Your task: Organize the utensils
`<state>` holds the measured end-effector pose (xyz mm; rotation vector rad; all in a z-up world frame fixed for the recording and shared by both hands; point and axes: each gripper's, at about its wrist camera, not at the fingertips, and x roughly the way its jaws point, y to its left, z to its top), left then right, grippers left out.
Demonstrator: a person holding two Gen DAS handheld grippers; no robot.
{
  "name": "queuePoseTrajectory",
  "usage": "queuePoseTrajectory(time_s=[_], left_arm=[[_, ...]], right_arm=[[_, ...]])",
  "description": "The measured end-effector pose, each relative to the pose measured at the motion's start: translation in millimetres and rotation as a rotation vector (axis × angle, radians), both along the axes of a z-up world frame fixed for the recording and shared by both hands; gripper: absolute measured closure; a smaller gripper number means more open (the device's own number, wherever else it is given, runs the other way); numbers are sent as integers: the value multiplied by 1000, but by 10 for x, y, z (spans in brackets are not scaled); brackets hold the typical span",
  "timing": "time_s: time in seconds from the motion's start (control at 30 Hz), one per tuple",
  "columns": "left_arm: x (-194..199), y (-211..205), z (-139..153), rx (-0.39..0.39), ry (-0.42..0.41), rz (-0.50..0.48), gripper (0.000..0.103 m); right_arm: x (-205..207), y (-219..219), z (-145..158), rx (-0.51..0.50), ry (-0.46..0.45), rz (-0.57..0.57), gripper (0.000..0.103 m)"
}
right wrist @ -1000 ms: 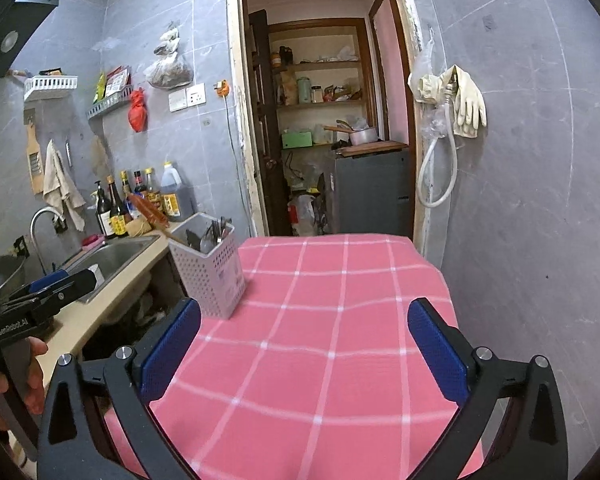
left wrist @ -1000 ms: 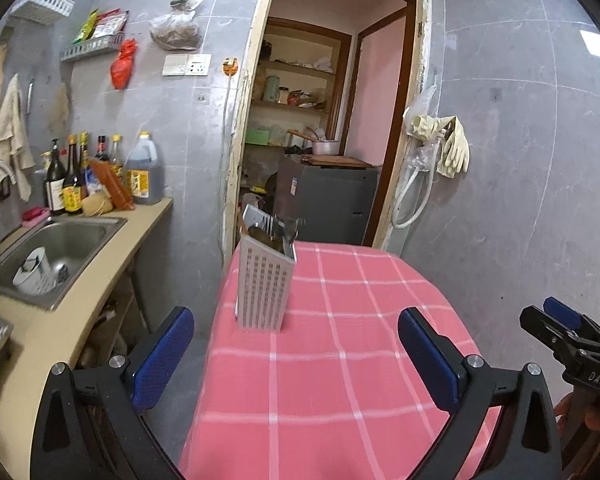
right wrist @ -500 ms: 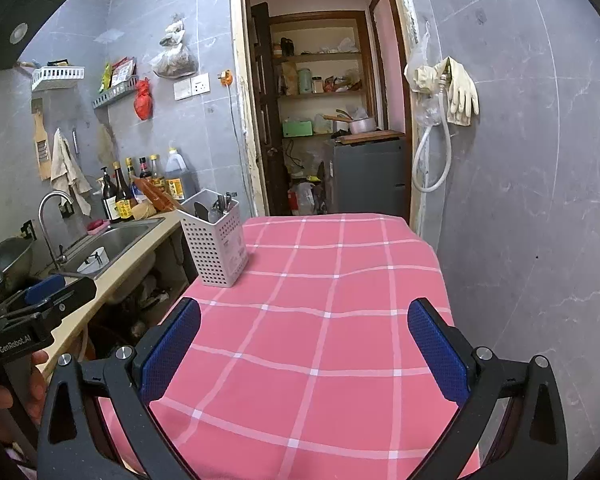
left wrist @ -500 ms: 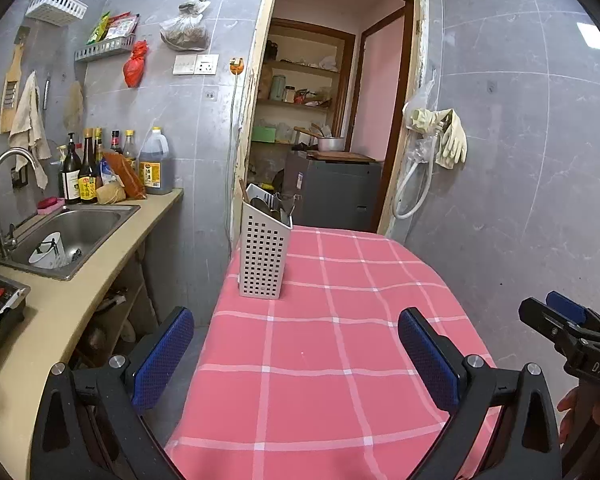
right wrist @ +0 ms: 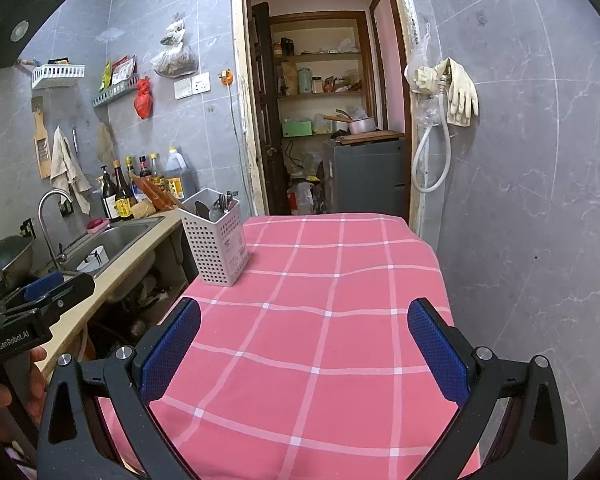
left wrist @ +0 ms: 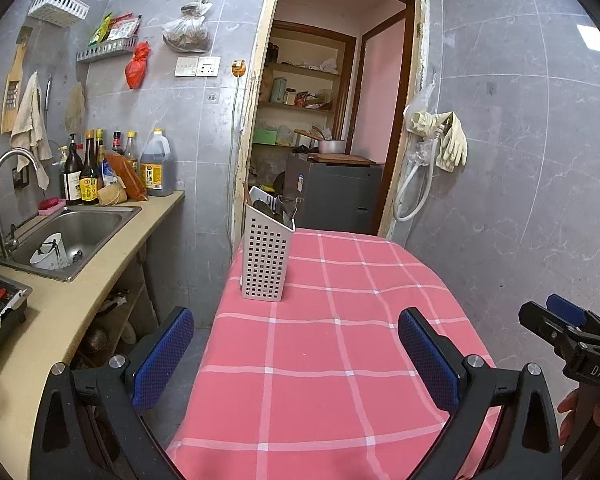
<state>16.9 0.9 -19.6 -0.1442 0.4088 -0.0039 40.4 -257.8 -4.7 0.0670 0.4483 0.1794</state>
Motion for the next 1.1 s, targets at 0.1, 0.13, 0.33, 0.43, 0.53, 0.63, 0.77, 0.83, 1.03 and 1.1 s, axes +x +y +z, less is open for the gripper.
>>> queuePoseTrajectory(time_s=[0.1, 0.13, 0.33, 0.43, 0.53, 0.63, 0.77, 0.83, 1.03, 1.1], left_arm=[[3, 1, -1, 0, 0, 0, 0], [-1, -2, 0, 0, 2, 0, 0], [5, 8, 1, -1, -1, 0, 0], [-1, 6, 1, 1, -1, 0, 0], [0, 6, 4, 1, -1, 1, 0], [6, 11, 3, 0, 0, 2, 0], [6, 15, 3, 0, 0, 1, 0], [5, 18, 3, -1, -1, 1, 0], [-1, 18, 6, 0, -2, 2, 0], [5, 23, 4, 0, 0, 1, 0]], right_arm=[[10, -1, 8, -1, 0, 0, 1], [6, -6, 7, -2, 2, 0, 1], [25, 6, 17, -3, 4, 0, 1], [27, 5, 15, -1, 6, 1, 1], [26, 8, 19, -2, 4, 0, 1], [30, 3, 17, -2, 4, 1, 1], [29, 3, 19, -2, 4, 1, 1], [27, 0, 19, -2, 5, 2, 1], [28, -1, 22, -1, 2, 0, 1], [43, 1, 26, 0, 3, 0, 1]])
